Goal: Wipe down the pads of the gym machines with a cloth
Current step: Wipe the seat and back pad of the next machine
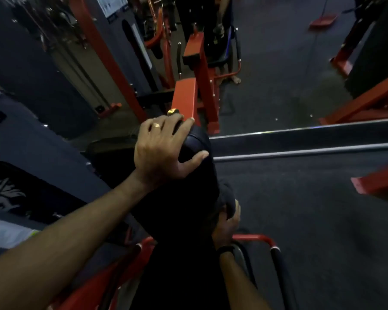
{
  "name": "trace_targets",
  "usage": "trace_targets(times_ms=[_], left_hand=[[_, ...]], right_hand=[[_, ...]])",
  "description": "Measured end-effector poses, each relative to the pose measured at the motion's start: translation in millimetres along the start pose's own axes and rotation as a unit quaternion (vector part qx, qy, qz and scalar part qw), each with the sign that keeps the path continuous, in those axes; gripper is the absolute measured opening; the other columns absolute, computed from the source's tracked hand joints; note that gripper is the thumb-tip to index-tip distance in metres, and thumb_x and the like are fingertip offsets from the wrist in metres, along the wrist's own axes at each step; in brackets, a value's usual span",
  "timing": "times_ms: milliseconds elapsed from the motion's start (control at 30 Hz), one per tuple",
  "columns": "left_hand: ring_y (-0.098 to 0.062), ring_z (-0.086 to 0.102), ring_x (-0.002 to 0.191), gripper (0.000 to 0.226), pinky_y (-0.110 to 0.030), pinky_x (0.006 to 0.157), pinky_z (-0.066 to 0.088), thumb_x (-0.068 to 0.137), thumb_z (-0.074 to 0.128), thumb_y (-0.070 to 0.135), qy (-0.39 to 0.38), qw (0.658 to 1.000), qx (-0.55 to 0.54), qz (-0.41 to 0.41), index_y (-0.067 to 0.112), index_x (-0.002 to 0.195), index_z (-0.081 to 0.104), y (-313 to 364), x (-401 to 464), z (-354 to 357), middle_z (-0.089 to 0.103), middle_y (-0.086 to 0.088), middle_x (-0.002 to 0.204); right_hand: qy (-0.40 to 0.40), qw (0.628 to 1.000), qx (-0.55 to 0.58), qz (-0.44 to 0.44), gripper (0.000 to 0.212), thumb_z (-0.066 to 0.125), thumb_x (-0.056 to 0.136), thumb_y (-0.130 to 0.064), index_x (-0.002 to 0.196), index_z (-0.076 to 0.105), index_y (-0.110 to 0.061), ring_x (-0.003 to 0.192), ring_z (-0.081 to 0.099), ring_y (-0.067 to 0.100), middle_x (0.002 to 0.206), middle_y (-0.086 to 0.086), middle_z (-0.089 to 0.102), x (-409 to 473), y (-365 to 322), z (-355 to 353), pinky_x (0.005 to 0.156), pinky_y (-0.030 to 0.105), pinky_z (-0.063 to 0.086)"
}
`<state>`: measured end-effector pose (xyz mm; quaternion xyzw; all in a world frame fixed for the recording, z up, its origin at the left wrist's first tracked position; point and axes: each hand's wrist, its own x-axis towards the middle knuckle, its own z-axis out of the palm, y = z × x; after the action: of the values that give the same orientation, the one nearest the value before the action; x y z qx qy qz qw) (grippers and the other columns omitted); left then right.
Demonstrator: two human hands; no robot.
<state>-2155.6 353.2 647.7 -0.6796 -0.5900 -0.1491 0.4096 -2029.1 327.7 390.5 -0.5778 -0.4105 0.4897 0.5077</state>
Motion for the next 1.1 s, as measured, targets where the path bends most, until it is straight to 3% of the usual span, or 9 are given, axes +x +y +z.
trace_targets(times_ms=[100,267,333,467,600,700,900,1000,1100], left_hand=[[-0.036,0.064,0.100,0.065,-0.046,0.083,0.043,0.092,0.051,0.065,0.009,1.000,0.011,0.011,0.010,0.124,0.066,1,-2,2,0.067,-0.012,0.118],[-0.035,0.064,0.099,0.064,-0.045,0.080,0.043,0.094,0.044,0.063,0.020,1.000,0.018,0.012,0.010,0.122,0.066,1,-4,2,0.067,-0.012,0.116],[-0.035,0.064,0.097,0.064,-0.045,0.079,0.043,0.094,0.043,0.063,0.023,0.999,0.021,0.008,0.010,0.121,0.066,1,-3,4,0.067,-0.013,0.115],[-0.035,0.064,0.094,0.064,-0.044,0.077,0.043,0.095,0.043,0.063,0.034,0.999,0.029,0.011,0.010,0.121,0.066,-1,-3,5,0.067,-0.012,0.114],[-0.036,0.063,0.096,0.063,-0.045,0.078,0.042,0.095,0.045,0.063,0.024,0.999,0.024,0.010,0.011,0.124,0.065,0,-4,3,0.066,-0.013,0.116],[-0.035,0.063,0.096,0.063,-0.045,0.078,0.042,0.094,0.045,0.064,0.028,0.999,0.020,0.009,0.011,0.123,0.065,-1,-5,5,0.067,-0.012,0.116],[-0.033,0.063,0.093,0.062,-0.043,0.077,0.042,0.094,0.045,0.064,0.042,0.999,0.023,0.008,0.012,0.122,0.066,0,-4,7,0.068,-0.011,0.114],[-0.033,0.064,0.092,0.061,-0.043,0.076,0.043,0.094,0.045,0.063,0.049,0.999,0.021,0.010,0.012,0.120,0.066,1,-5,7,0.068,-0.011,0.113],[-0.034,0.064,0.092,0.062,-0.042,0.076,0.043,0.093,0.045,0.064,0.050,0.999,0.021,0.004,0.012,0.119,0.067,1,-4,7,0.068,-0.011,0.113]], right_hand=[[-0.019,0.998,-0.026,0.052,0.079,0.040,0.083,-0.050,0.122,0.057,0.016,0.116,0.056,0.046,0.121,0.034,0.059,-2,27,-9,0.100,0.058,0.043],[-0.067,0.974,-0.029,0.216,0.049,0.050,0.102,-0.031,0.128,0.055,0.011,0.123,0.051,0.046,0.127,0.032,0.055,4,63,-24,0.102,0.049,0.038],[-0.051,0.970,-0.025,0.238,0.054,0.048,0.099,-0.037,0.124,0.058,0.010,0.121,0.052,0.045,0.125,0.032,0.058,6,49,-20,0.100,0.046,0.039],[0.007,0.998,0.046,0.047,0.077,0.038,0.076,-0.049,0.118,0.063,0.011,0.117,0.057,0.038,0.121,0.031,0.062,3,-57,-2,0.100,0.040,0.038],[-0.030,0.990,0.082,-0.113,0.050,0.045,0.081,-0.041,0.121,0.063,-0.019,0.111,0.059,0.035,0.119,0.018,0.062,8,-144,13,0.096,0.046,0.045],[-0.036,0.987,0.069,-0.138,0.043,0.048,0.084,-0.037,0.121,0.059,-0.019,0.106,0.060,0.037,0.116,0.016,0.061,8,-104,9,0.089,0.054,0.049],[-0.026,0.995,-0.006,0.097,0.075,0.035,0.075,-0.049,0.120,0.056,0.008,0.113,0.055,0.046,0.117,0.029,0.058,-14,32,-14,0.097,0.051,0.041],[-0.032,0.982,0.004,0.188,0.083,0.037,0.076,-0.055,0.127,0.052,0.008,0.121,0.051,0.045,0.127,0.029,0.054,-14,43,-21,0.103,0.051,0.040],[-0.033,0.981,-0.027,0.188,0.072,0.037,0.078,-0.045,0.124,0.055,0.008,0.123,0.050,0.043,0.126,0.029,0.055,-6,17,-17,0.104,0.047,0.037]])
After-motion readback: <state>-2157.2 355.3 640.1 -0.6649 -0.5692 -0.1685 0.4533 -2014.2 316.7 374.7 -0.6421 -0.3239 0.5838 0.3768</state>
